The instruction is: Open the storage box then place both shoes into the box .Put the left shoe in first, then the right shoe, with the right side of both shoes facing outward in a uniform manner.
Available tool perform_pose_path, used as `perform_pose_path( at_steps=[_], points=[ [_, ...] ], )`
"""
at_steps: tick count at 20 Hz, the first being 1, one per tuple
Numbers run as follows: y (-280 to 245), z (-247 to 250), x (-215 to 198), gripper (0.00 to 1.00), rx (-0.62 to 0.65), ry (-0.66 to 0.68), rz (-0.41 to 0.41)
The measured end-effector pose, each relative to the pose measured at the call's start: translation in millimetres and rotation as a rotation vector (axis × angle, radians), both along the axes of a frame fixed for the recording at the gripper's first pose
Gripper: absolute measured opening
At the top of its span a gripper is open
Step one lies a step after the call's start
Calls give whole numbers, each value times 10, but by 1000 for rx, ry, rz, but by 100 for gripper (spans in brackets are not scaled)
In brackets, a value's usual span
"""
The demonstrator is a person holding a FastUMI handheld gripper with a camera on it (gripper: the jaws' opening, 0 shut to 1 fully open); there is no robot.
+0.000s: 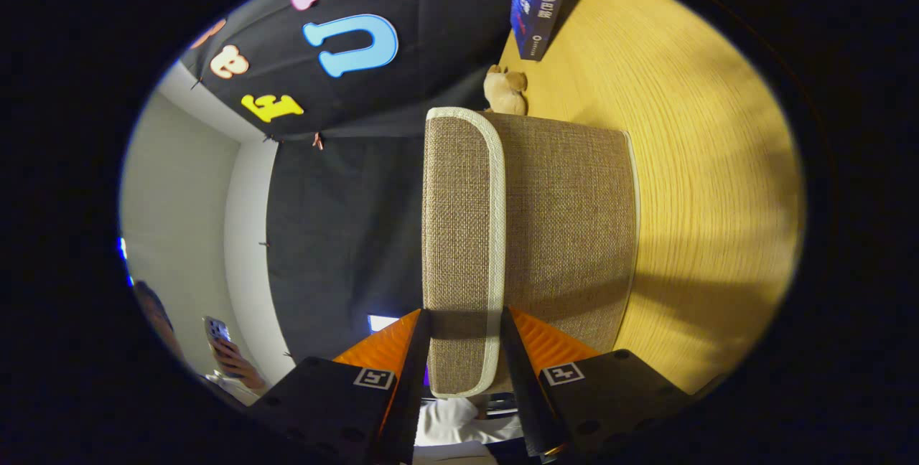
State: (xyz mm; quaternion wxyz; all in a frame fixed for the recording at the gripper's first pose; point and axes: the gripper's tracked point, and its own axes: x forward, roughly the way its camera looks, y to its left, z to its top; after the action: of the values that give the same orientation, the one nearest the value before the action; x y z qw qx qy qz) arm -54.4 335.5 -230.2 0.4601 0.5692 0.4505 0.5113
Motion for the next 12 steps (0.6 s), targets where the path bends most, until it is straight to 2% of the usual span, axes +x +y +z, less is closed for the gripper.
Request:
perform_pose_path(
  at_steps=[1, 3, 4, 7, 12],
  points=[
    [47, -6, -35, 56, -5, 4, 9],
    [23, -26, -24, 21, -30, -9, -24],
    [24, 38, -3, 7, -27, -27, -43],
    [-18, 271, -58, 5, -26, -58, -63],
    [-60, 1016, -23, 5, 26, -166, -170]
  ],
)
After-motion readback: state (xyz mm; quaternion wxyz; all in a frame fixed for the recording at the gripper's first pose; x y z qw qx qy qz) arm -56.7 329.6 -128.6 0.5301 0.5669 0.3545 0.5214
